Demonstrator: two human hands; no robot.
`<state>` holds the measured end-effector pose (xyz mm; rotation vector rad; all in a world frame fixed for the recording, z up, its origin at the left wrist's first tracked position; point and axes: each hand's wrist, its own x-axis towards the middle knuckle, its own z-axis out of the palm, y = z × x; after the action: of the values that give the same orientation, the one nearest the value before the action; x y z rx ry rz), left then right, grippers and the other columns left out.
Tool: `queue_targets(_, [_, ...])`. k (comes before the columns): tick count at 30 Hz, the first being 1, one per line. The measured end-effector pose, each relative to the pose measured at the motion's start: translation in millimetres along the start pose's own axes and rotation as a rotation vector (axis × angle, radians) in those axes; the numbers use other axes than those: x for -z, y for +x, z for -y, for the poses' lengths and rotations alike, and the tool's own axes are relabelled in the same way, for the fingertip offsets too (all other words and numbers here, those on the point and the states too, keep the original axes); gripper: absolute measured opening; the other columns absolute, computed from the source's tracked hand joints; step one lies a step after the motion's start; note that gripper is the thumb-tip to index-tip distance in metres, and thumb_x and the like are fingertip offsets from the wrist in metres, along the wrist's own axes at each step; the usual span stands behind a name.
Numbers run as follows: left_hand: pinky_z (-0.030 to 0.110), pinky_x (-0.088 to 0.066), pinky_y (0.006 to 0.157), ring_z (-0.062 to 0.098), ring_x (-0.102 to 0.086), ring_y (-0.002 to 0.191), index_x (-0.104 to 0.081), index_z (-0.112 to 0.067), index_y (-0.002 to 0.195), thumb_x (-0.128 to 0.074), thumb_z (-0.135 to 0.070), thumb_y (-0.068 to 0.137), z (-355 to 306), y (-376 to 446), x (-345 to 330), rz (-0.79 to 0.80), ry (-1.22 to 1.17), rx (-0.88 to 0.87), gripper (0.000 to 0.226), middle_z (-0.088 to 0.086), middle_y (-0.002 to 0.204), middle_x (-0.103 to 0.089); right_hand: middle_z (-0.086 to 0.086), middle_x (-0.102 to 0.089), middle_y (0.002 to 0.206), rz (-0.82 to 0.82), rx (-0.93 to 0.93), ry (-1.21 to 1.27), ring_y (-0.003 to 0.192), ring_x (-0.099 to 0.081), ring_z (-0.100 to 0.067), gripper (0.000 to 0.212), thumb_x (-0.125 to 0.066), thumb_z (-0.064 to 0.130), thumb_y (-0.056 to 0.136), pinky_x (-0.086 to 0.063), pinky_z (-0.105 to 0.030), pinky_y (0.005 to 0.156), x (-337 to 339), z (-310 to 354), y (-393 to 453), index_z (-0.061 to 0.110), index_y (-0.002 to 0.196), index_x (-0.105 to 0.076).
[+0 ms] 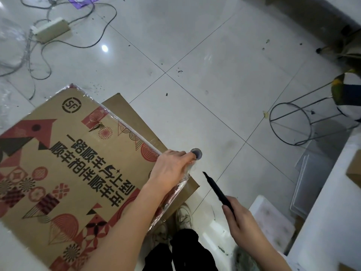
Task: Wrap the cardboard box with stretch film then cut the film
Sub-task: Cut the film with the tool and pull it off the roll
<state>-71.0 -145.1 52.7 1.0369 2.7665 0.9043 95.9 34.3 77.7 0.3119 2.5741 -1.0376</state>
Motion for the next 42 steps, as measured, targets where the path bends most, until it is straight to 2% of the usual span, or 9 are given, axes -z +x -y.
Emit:
queue_targets(5, [0.022, -0.038, 0.047, 0.017, -0.052, 0.045, -0.067, -0.015, 0.088, -0.039, -0.028, 0.086, -0.4, -0.2, -0.7, 0.02, -0.045, 0.018, 0.031, -0.005, 0.061, -0.061, 0.017, -0.044, 0.064, 0.015, 0.038, -0.171, 0.058, -0.046, -0.01, 0.026, -0.036, 0.035, 0.097, -0.031, -0.02, 0.053, 3.1, 13.0, 7.0, 0.02, 0.111, -0.051])
queue_targets(7, [0.025, -0.042, 0.045, 0.017, -0.052, 0.045, -0.066, -0.015, 0.092, -0.057, -0.02, 0.083, 1.0, -1.1, -1.8, 0.062, -0.05, 0.029, 0.014, -0.004, 0.064, -0.062, 0.018, -0.042, 0.063, -0.013, 0.053, -0.208, 0.058, -0.049, -0.013, 0.039, -0.03, 0.048, 0.094, -0.031, -0.021, 0.052, 3.9, 20.0, 10.7, 0.02, 0.11, -0.052])
queue_targets(10, [0.025, -0.043, 0.047, 0.017, -0.053, 0.047, -0.066, -0.016, 0.094, -0.081, -0.009, 0.066, 1.1, -1.0, -2.4, 0.13, -0.051, 0.057, 0.033, -0.004, 0.067, -0.063, 0.016, -0.045, 0.067, -0.082, 0.062, -0.264, 0.054, -0.055, -0.021, 0.056, -0.018, 0.053, 0.087, -0.031, -0.026, 0.051, 0.9, 24.4, 17.0, 0.017, 0.104, -0.057])
queue_targets(15, [0.026, -0.043, 0.049, 0.019, -0.055, 0.049, -0.065, -0.016, 0.095, -0.077, -0.005, 0.068, 0.4, 0.7, -3.2, 0.102, -0.022, 0.037, 0.031, -0.002, 0.068, -0.062, 0.006, -0.056, 0.054, -0.152, 0.109, -0.495, 0.032, -0.046, -0.014, 0.023, -0.044, 0.032, 0.089, -0.015, -0.015, 0.037, -4.6, 27.0, 30.0, 0.016, 0.084, -0.059])
queue_targets(26, [0.022, -0.027, 0.048, 0.017, -0.053, 0.058, -0.065, -0.016, 0.091, -0.079, -0.003, 0.062, 0.2, 3.0, -4.6, 0.089, 0.047, 0.013, 0.034, -0.004, 0.066, -0.058, 0.006, -0.053, 0.051, -0.242, 0.181, -0.594, 0.028, -0.043, -0.014, 0.014, -0.05, 0.029, 0.083, -0.016, -0.017, 0.036, -10.0, 25.1, 43.7, 0.018, 0.077, -0.056])
queue_targets(30, [0.024, -0.034, 0.047, 0.019, -0.055, 0.06, -0.065, -0.013, 0.091, -0.06, -0.009, 0.078, 1.2, 2.4, -4.0, 0.058, 0.031, 0.01, 0.015, -0.001, 0.067, -0.059, 0.007, -0.051, 0.05, -0.237, 0.166, -0.584, 0.029, -0.043, -0.016, 0.009, -0.056, 0.026, 0.08, -0.019, -0.019, 0.034, -11.6, 19.2, 41.0, 0.017, 0.076, -0.055])
queue_targets(34, [0.027, -0.043, 0.046, 0.018, -0.055, 0.059, -0.066, -0.013, 0.089, -0.035, -0.029, 0.086, -1.0, 2.6, -3.5, 0.052, -0.016, 0.015, 0.035, -0.001, 0.067, -0.06, 0.005, -0.052, 0.052, -0.225, 0.151, -0.536, 0.03, -0.044, -0.019, 0.014, -0.051, 0.026, 0.085, -0.026, -0.024, 0.032, -10.0, 7.2, 32.8, 0.014, 0.079, -0.057])
queue_targets(37, [0.028, -0.043, 0.048, 0.02, -0.056, 0.06, -0.065, -0.013, 0.092, -0.053, -0.017, 0.084, 0.1, 2.6, -5.9, 0.064, 0.03, 0.008, 0.014, -0.001, 0.068, -0.06, 0.004, -0.054, 0.052, -0.224, 0.143, -0.529, 0.031, -0.046, -0.021, 0.009, -0.058, 0.021, 0.083, -0.022, -0.023, 0.034, -14.0, 8.5, 37.2, 0.012, 0.081, -0.057])
queue_targets(42, [0.024, -0.035, 0.048, 0.019, -0.055, 0.059, -0.064, -0.015, 0.092, -0.075, -0.003, 0.07, 0.0, 3.3, -7.7, 0.088, 0.056, 0.03, 0.027, -0.001, 0.067, -0.059, 0.004, -0.054, 0.051, -0.215, 0.123, -0.537, 0.029, -0.044, -0.021, 0.016, -0.048, 0.027, 0.086, -0.018, -0.021, 0.036, -22.0, 12.8, 42.7, 0.013, 0.082, -0.054])
